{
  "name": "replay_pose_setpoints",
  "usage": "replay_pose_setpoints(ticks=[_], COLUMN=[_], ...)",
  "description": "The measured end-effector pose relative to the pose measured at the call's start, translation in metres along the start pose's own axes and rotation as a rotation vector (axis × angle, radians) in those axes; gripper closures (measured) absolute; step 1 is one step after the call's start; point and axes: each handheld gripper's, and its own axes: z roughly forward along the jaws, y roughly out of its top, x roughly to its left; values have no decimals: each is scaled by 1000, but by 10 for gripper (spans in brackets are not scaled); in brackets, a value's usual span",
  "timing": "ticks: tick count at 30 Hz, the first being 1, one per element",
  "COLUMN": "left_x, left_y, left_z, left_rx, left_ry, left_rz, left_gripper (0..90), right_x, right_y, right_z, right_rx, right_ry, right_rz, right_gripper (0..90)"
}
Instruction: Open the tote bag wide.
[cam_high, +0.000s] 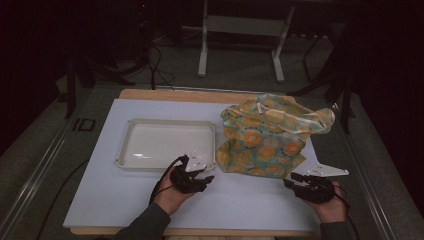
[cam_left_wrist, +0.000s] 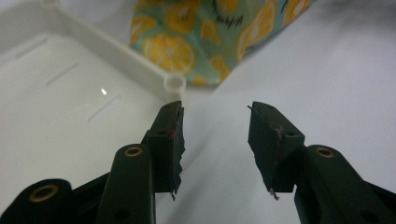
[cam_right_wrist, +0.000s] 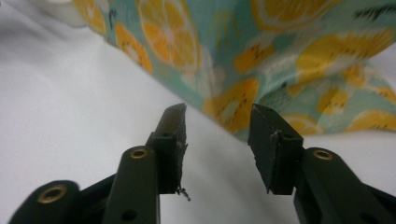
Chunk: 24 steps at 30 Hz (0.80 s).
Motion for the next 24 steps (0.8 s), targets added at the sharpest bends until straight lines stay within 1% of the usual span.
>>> replay_pose_setpoints(ticks=[2,5,7,9,11,13,14,15,17,19,20,21,22,24], left_x=[1,1,0,0,0,0,0,0,0,0,0,-1,-2,-3], left_y=[6,13,17,20,22,25,26,28,31,32,36,38,39,43], left_z=[1,3,4,5,8,10,11,12,15,17,20,21,22,24], left_rx=[-5,-10,-16,-20,-20,-25,-26,-27,-30,-35,-36,-43,-53,-64], left_ry=[0,0,-8,-18,-13,-15,-13,-13,-8,-9,-6,-11,-16,-29], left_rz=[1,9,6,7,4,3,-1,-6,-10,-9,-6,-6,-3,5], left_gripper=[536,527,526,523,513,508,507,507,507,501,501,489,486,473], right_x=[0,-1,0,-2,-3,-4,-5,-5,-6,-5,-5,-4,-4,-5], right_y=[4,11,16,19,23,26,27,29,31,32,34,37,39,41], right_z=[-1,-1,-1,-2,-3,-4,-4,-5,-5,-5,-4,-2,-2,-1], right_rx=[-7,-7,-11,-12,-21,-33,-42,-51,-67,-71,-72,-76,-76,-85], right_ry=[-4,-10,-33,-45,-54,-51,-64,-80,-69,-72,-75,-70,-74,-67], right_rz=[5,8,13,19,27,35,37,41,43,41,43,36,37,40], right_gripper=[536,472,421,391,363,334,304,302,299,294,294,294,296,297])
